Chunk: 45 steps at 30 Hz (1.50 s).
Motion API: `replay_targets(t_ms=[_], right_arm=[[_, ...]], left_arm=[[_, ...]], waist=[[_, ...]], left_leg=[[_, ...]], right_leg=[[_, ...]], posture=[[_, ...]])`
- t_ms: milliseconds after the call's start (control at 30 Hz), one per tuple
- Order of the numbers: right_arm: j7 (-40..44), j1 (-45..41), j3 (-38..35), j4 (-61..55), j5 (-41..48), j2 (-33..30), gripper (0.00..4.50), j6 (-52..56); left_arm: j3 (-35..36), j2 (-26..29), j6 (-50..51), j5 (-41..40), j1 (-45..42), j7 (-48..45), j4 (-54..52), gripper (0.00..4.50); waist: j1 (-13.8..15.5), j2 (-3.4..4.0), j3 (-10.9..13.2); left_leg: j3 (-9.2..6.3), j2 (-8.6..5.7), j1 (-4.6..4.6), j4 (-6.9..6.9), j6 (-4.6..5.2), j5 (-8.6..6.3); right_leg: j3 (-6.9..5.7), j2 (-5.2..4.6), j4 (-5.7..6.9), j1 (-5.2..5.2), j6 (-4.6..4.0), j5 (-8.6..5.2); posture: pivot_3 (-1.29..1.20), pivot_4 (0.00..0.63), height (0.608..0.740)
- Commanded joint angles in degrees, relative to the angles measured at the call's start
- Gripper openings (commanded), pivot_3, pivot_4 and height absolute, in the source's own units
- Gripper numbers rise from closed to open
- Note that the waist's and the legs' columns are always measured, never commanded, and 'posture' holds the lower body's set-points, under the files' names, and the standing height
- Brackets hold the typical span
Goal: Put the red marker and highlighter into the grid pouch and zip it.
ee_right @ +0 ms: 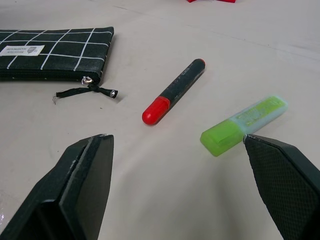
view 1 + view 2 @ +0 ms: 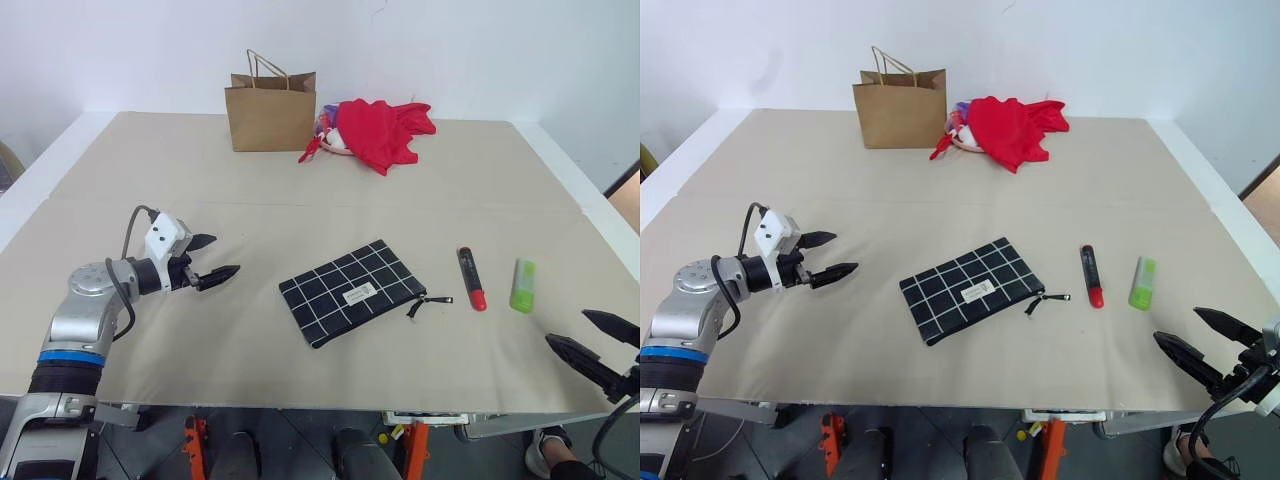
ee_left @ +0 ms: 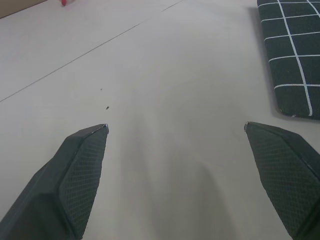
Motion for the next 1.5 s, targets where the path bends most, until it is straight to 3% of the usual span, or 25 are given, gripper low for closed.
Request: replay_targets(t_ms=[33, 433, 600, 700, 833, 1033, 1267, 1500], right_arm=[[-0.63, -0.97, -0.52, -3.65, 0.67, -1.08, 4.47, 0.89], [-3.72, -4.45, 3.0, -10.91, 1.19, -1.6, 4.47, 6.71], [-12.62, -14.59, 11.76, -18.43, 3.76, -0.84, 4.47, 15.16], [-20.23, -26.66, 22.12, -17.95, -0.21, 3.4, 4.47, 16.62], [-26.29, -36.77, 33.12, -11.67, -7.37, 11.65, 3.18, 14.41], [-28.25, -37.09, 42.38, -0.69, -17.21, 19.45, 0.05, 5.87], [-27.52, -34.12, 43.5, 3.93, -19.77, 21.53, 0.05, 2.08], [-28.93, -35.47, 44.71, 4.32, -21.32, 24.75, 0.05, 1.58]], left_arm=[[0.57, 2.01, -0.68, -0.78, 0.55, -3.17, -3.25, 4.5], [-1.73, 1.73, -0.78, -1.37, -0.93, -11.01, -4.86, 4.5], [-4.62, -0.12, 0.29, -2.86, -0.4, -13.14, -12.17, 4.5], [-8.45, -1.64, 0.56, -3.46, 1.04, -14.51, -18.58, 4.5], [-13.66, -2.95, -0.95, -2.09, 2.83, -16.58, -22.41, 4.5], [-17.24, -5.24, -4.32, 0.44, 3.89, -15.24, -22.63, 4.5], [-17.6, -6.45, -11.56, 3.47, 5.24, -13.0, -23.12, 4.5], [-19.62, -4.3, -32.38, 13.84, 5.67, -13.01, -14.77, 4.5]], waist=[[0.0, 0.0, 0.0], [0.15, 0.01, 0.0], [-0.24, 0.04, 0.01], [-0.47, 0.03, 0.01], [-0.24, 0.04, 0.02], [0.64, 0.06, 0.02], [0.85, 0.07, 0.01], [0.64, 0.08, -0.01]], left_leg=[[0.0, 0.0, 0.0, 0.0, 0.0, 0.0], [0.0, 0.0, -0.02, 0.0, 0.0, 0.0], [0.0, 0.01, 0.0, 0.09, -0.02, 0.03], [-0.02, 0.01, 0.01, 0.09, 0.04, 0.07], [-0.02, 0.01, -0.02, 0.09, 0.1, 0.11], [-0.16, -0.01, -0.2, 0.02, 0.13, 0.08], [-0.32, -0.03, -0.1, 0.02, 0.16, 0.02], [-0.4, -0.02, 0.09, 0.1, 0.22, 0.2]], right_leg=[[0.0, 0.0, 0.0, 0.0, 0.0, 0.0], [-0.01, 0.0, 0.0, 0.0, 0.0, 0.0], [0.0, 0.0, 0.01, 0.0, -0.03, 0.13], [-0.01, 0.01, 0.02, 0.01, -0.03, 0.15], [-0.01, 0.02, 0.02, 0.0, -0.03, 0.2], [-0.14, 0.02, 0.03, -0.03, 0.12, 0.24], [-0.27, 0.03, 0.03, 0.09, 0.16, 0.15], [-0.33, 0.05, 0.04, 0.27, -0.11, 0.21]], posture=[[0.0, 0.15, 0.74], [0.0, 0.15, 0.74], [0.0, 0.15, 0.74], [0.0, 0.15, 0.74], [0.0, 0.15, 0.74], [0.0, 0.15, 0.74], [0.0, 0.15, 0.74], [0.0, 0.15, 0.74]])
